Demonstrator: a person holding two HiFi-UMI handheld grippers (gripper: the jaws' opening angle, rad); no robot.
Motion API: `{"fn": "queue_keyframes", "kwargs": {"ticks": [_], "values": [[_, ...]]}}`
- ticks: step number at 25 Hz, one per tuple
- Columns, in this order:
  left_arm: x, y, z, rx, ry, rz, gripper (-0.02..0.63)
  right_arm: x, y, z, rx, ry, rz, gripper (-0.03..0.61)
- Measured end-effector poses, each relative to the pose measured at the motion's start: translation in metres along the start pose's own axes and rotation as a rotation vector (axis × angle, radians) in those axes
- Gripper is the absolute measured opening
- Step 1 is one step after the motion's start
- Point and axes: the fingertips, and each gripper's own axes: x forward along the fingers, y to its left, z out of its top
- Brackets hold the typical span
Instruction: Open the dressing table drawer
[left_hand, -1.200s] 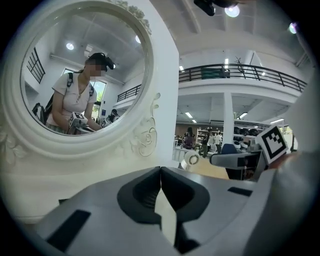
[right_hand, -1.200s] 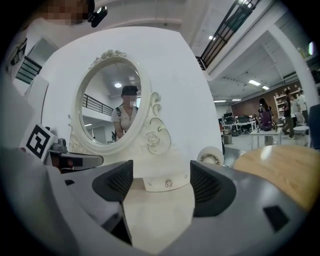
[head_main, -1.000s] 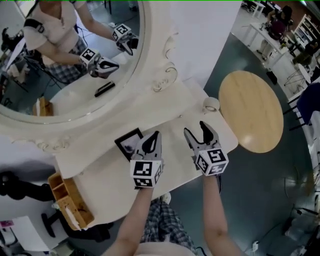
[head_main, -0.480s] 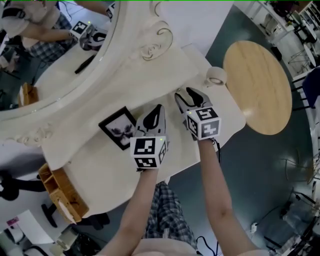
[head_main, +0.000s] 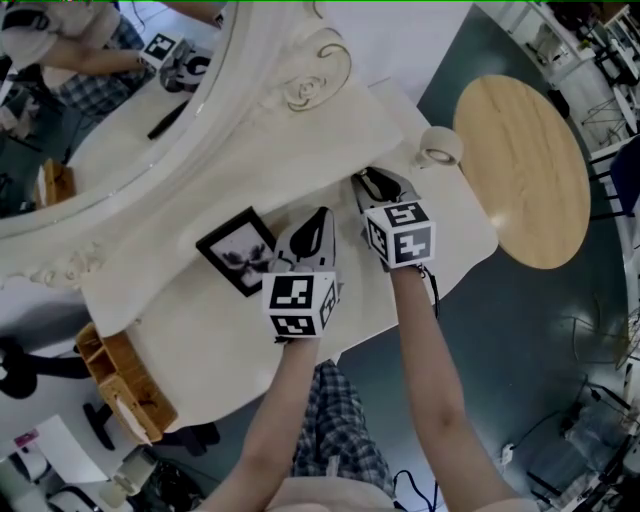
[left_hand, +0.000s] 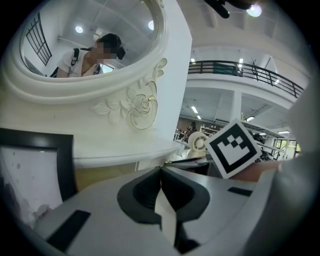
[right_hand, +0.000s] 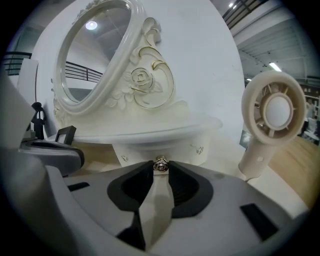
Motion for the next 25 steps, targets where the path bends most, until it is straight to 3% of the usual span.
{"fn": "queue_keyframes", "kwargs": {"ticks": [25], "values": [[-0.019, -0.012, -0.011, -0.008, 0.015, -0.007, 0.028, -0.043, 0.0, -0.028, 0.024, 0.007, -0.049, 0.104]]}}
